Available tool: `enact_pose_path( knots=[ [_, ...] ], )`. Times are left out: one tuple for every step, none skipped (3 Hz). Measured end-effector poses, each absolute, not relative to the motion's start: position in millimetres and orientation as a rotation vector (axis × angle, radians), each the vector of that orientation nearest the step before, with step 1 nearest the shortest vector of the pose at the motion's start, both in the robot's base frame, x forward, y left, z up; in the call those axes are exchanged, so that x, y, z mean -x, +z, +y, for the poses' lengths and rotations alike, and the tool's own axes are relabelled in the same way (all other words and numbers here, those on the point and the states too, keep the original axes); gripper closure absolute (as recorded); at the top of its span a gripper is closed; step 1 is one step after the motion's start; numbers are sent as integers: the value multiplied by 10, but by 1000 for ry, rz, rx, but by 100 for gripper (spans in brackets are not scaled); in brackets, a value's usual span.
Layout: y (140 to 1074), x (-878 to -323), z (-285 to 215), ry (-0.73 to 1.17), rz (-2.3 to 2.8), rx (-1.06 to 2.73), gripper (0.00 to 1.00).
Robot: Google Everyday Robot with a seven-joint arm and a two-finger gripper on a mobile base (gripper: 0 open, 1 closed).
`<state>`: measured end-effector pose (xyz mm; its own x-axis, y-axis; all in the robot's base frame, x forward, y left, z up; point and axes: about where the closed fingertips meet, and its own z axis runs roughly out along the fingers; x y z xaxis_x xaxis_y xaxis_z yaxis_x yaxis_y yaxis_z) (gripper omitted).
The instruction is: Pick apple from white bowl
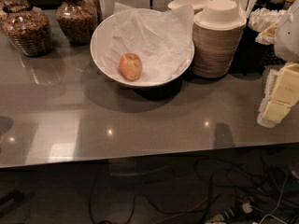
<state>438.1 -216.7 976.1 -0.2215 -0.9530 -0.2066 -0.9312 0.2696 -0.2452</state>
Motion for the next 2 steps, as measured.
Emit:
enact_pose_path(
  knots=[
    [9761,-4382,-2166,-98,2232,1725,0],
    [9707,-4541,-2069,-21,2165,1670,0]
  ],
)
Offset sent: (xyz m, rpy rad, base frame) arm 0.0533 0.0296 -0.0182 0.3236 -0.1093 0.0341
